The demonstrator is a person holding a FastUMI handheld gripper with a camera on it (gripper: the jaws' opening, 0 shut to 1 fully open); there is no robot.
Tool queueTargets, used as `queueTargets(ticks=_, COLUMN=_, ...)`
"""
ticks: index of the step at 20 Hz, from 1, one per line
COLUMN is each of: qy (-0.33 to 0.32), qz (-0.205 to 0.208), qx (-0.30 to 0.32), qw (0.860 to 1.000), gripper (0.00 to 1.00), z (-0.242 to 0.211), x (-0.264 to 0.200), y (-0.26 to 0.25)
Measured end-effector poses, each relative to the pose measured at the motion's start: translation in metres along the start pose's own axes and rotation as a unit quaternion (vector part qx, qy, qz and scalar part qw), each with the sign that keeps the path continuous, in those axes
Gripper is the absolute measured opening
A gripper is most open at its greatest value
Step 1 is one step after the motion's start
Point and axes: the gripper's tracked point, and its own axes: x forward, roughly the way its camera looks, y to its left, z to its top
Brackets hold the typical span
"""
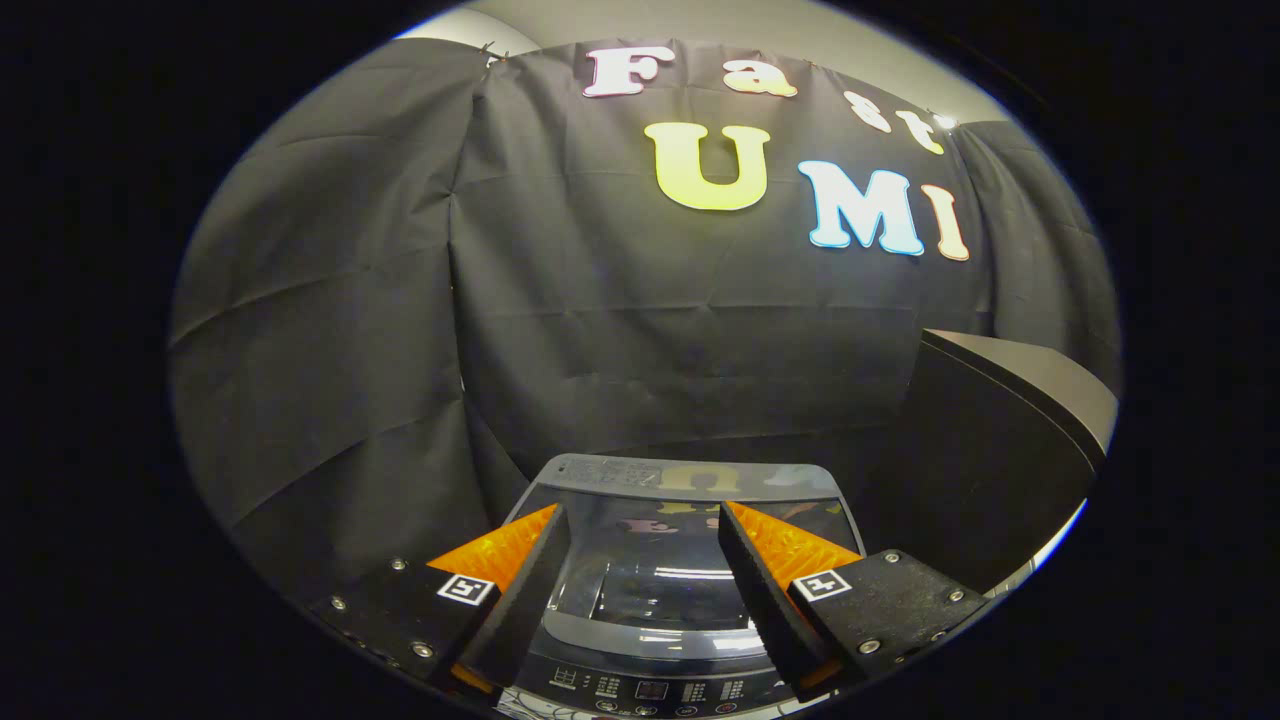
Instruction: Put the clothes into the washing machine and then close the washing machine lid.
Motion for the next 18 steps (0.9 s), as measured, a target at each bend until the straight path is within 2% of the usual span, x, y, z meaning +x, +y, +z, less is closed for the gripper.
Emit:
queueTargets(ticks=5, qy=-0.015, qz=-0.006, qx=-0.052, qw=0.999, gripper=0.94, z=0.020, x=-0.035, y=-0.023)
queueTargets(ticks=8, qy=-0.034, qz=-0.011, qx=-0.029, qw=0.999, gripper=0.94, z=0.022, x=-0.068, y=-0.053)
queueTargets(ticks=13, qy=-0.065, qz=-0.020, qx=-0.004, qw=0.998, gripper=0.94, z=0.037, x=-0.153, y=-0.105)
queueTargets(ticks=18, qy=-0.099, qz=-0.003, qx=-0.036, qw=0.994, gripper=0.94, z=0.053, x=-0.243, y=-0.151)
